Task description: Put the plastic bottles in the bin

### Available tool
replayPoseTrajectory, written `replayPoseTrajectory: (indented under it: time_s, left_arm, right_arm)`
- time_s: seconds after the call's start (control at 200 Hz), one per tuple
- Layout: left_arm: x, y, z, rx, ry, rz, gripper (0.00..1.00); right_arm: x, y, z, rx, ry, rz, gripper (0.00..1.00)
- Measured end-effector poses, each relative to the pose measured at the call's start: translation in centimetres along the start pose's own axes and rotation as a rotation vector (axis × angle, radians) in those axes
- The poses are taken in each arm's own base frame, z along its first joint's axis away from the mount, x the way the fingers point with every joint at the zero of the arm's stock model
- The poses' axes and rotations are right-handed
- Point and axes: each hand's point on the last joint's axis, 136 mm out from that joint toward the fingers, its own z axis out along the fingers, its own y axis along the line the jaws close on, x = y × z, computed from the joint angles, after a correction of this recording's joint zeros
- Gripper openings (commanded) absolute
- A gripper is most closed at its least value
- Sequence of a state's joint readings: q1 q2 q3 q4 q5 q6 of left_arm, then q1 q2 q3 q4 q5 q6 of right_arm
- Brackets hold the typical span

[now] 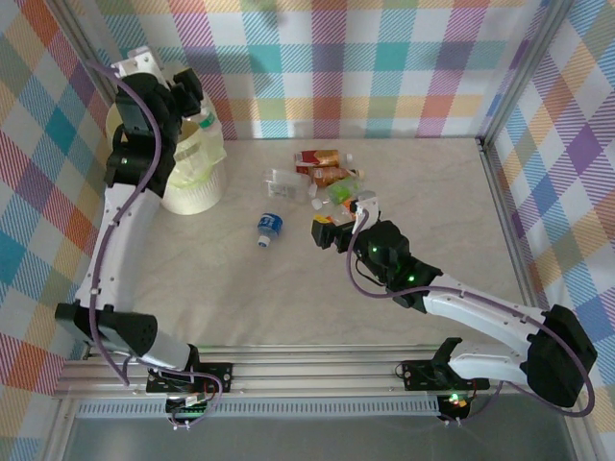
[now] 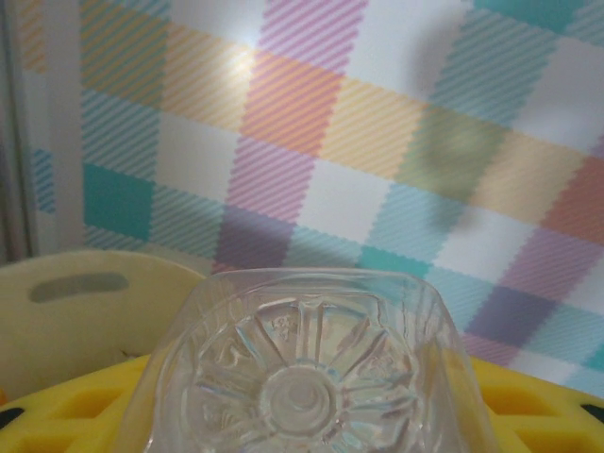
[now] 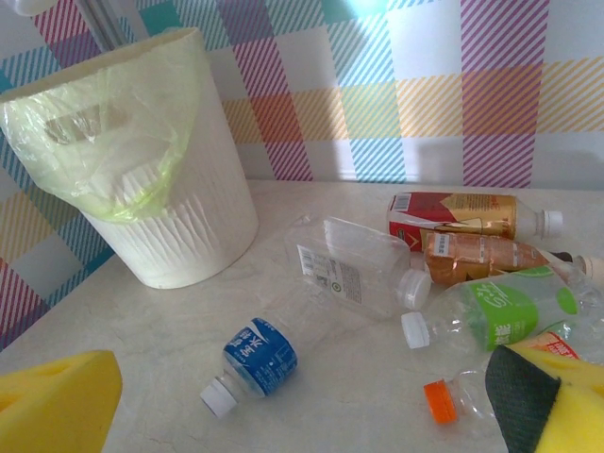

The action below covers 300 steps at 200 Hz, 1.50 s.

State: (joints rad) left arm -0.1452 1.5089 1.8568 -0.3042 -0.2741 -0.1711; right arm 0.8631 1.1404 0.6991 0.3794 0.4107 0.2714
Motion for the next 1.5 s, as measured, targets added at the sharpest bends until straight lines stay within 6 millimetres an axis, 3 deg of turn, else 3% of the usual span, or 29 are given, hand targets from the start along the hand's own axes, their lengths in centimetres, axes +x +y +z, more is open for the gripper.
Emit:
replayPoseTrajectory:
  time_s: [0.13,0.265,0.405,0.55,0.775,0.975,1.075,1.23,1.5]
  left_arm:
    - [-1.5,3.0,3.0,-0.075,-0.032,-0.033,0.49]
    - [-1.7,6.7,6.1,-0.158,-0.035,-0.071,0.49]
    - [-0.1,9.2,9.2,-0.178,0.012,-0.127,0.49]
    - [3.8,10.8,11.4,-0.181,0.124,-0.175,0.49]
    - [9.7,11.2,13.1,-0.176,0.296,-0.218,0.50]
    - [13.4,11.4,14.2,-0.172,0.394,-0.249,0.77]
    - [13.8,11.1,14.2,-0.159,0.414,-0.272,0.89]
    - [13.2,10.6,14.0,-0.142,0.409,-0.291,0.99]
    - [12.3,9.7,13.4,-0.114,0.403,-0.293,1.00]
  right_arm:
    - [-0.1,0.0,-0.2,0.001,0.001,0.000,1.00]
    - [0.1,-0.2,-0.3,0.005,0.014,0.000,1.00]
    - [-0.1,-0.4,-0.8,0.010,0.006,0.006,1.00]
    - [0.2,-1.4,-1.6,0.042,-0.013,0.019,1.00]
    - [0.3,-2.2,-2.1,0.079,-0.020,0.044,1.00]
    - [0.4,-2.5,-2.4,0.093,-0.012,0.058,1.00]
    - [0.2,-2.6,-2.5,0.097,-0.019,0.070,1.00]
    - [0.2,-2.6,-2.5,0.098,-0.019,0.078,1.00]
    - [0.2,-2.6,-2.5,0.098,-0.019,0.081,1.00]
